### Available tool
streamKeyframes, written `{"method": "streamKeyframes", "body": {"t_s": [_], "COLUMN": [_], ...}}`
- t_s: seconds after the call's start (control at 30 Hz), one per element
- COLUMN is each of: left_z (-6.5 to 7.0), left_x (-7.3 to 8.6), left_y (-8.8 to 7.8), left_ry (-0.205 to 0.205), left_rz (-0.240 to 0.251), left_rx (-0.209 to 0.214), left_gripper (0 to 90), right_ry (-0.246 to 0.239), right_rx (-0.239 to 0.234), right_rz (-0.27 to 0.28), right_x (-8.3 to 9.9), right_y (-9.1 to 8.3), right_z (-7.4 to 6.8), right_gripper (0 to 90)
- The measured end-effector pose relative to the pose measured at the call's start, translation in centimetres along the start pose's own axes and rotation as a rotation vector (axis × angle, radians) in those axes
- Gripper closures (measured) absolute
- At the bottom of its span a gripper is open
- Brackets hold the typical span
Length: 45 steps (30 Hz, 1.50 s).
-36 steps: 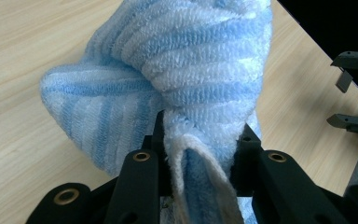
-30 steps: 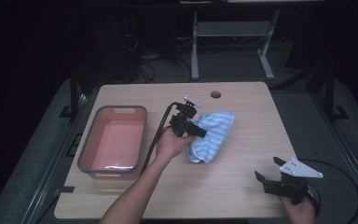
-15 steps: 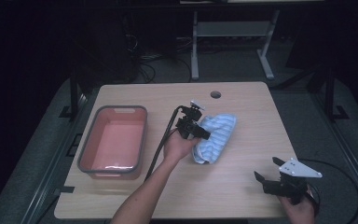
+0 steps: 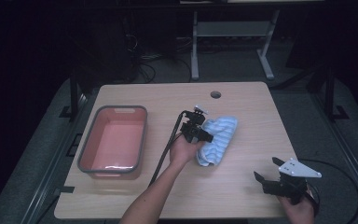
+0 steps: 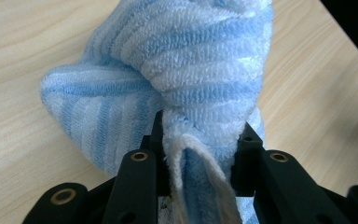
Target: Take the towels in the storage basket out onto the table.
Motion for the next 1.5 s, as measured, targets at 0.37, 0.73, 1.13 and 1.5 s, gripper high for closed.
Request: {"method": "streamKeyframes", "body": {"t_s": [0.37,0.73,1.13,1.5], "left_z": [0.1,0.3,0.1,0.4], "left_x": [0.7,0.7,1.3,2.4], "left_y": [1.1,0.3,-2.2,-3.4], "left_ry": [-0.024,-0.025,0.009,0.023], "left_rz": [-0.013,0.013,0.078,0.120], "left_rx": [0.020,0.046,0.065,0.100], "left_gripper": [61.2,44.0,36.6,33.9], "right_ry": [0.001,0.011,0.004,0.006], "right_rx": [-0.002,0.005,0.006,0.009], "right_rz": [0.001,0.002,-0.002,-0.012], "right_x": [0.0,0.0,0.0,0.2], "right_y": [0.0,-0.2,0.0,0.0], "right_z": [-0.1,0.1,0.0,0.0], "right_gripper": [14.2,14.2,14.2,14.2]}}
Point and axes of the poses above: each handheld gripper's, and its own axes: y roughly forward along the jaws, x roughly out of its underside, z roughly to its right, the point moved 7 cm from there along y, roughly forward along the jaws, and after that the axes turned 4 degrees about x, right-handed, at the moved point
